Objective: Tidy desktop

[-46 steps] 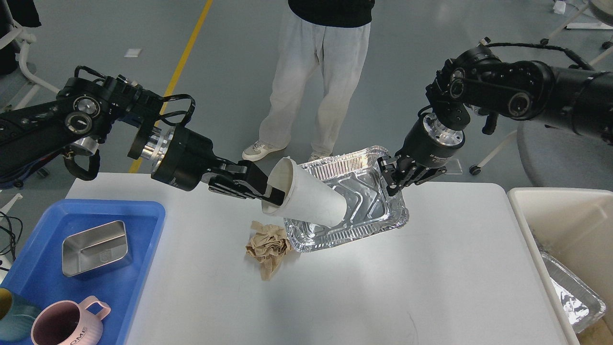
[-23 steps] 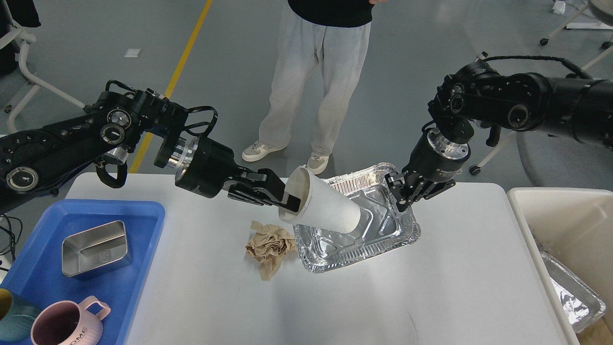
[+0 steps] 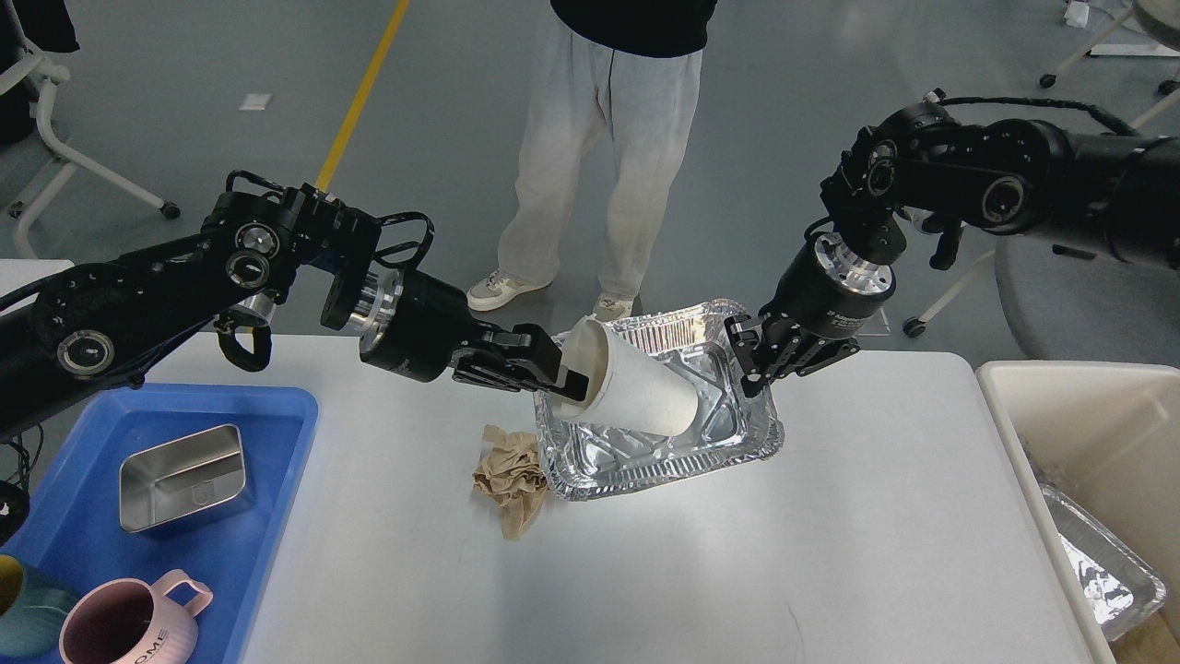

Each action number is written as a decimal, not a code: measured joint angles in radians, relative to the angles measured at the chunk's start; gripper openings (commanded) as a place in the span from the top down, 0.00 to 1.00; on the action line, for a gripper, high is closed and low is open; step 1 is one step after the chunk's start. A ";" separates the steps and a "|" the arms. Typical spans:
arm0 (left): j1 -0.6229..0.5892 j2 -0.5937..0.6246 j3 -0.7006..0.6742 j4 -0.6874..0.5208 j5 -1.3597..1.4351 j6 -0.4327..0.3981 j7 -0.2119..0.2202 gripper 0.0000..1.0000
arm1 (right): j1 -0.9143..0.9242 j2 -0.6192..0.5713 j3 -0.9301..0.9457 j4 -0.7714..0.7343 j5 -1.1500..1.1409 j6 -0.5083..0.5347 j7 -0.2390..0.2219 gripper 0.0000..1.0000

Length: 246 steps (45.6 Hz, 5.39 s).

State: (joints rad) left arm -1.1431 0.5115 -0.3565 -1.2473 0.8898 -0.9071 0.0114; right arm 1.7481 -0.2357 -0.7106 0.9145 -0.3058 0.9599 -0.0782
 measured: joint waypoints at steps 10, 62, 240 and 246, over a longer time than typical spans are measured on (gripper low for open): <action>0.000 -0.018 0.000 0.013 0.000 0.012 0.001 0.96 | 0.024 0.007 -0.003 0.009 0.015 0.000 0.001 1.00; -0.011 -0.172 -0.010 0.146 -0.016 0.033 0.042 0.23 | 0.057 0.038 -0.003 0.010 0.037 0.000 0.002 1.00; 0.431 -0.309 0.066 0.418 0.070 0.753 0.042 0.36 | 0.053 0.027 0.008 -0.105 0.009 0.000 0.000 1.00; 0.416 -0.308 0.107 0.417 0.070 0.748 0.042 0.47 | 0.053 0.026 0.008 -0.103 -0.001 0.000 0.000 1.00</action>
State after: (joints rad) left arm -0.7271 0.2037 -0.2494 -0.8300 0.9596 -0.1593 0.0537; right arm 1.8008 -0.2098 -0.7026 0.8113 -0.3066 0.9599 -0.0781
